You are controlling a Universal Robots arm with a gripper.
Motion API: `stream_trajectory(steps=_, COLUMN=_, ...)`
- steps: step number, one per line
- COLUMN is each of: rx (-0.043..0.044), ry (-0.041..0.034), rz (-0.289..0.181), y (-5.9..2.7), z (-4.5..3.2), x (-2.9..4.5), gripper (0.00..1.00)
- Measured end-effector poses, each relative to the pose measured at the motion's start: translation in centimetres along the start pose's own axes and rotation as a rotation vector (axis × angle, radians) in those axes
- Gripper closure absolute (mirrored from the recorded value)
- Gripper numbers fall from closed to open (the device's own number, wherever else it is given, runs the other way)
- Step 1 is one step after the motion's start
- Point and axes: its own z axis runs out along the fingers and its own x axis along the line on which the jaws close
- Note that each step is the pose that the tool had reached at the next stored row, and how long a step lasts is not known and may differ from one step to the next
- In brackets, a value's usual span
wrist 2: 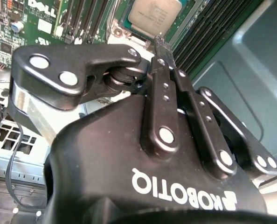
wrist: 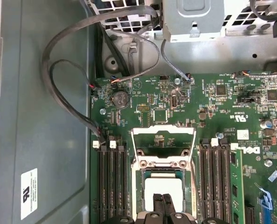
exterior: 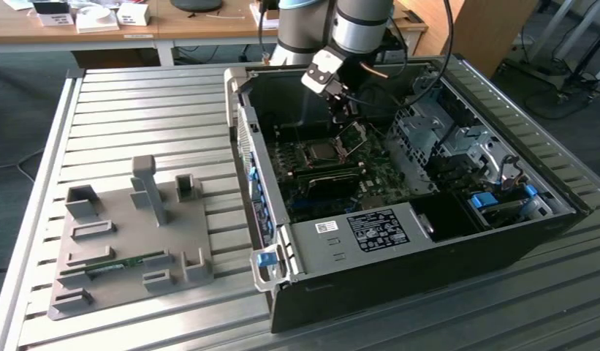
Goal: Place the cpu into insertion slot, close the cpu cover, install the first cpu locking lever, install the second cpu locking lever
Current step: 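Close the cpu cover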
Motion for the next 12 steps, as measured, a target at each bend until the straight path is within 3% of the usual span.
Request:
stream_trajectory(steps=4, rx=-0.0002, ry=0.0004, rz=0.000, y=0.02, z=-0.57, x=0.03, gripper=0.89)
stream_trajectory(steps=12, rx=0.0000, ry=0.0002, rz=0.000, y=0.12, z=-0.63, x=0.03, gripper=0.89)
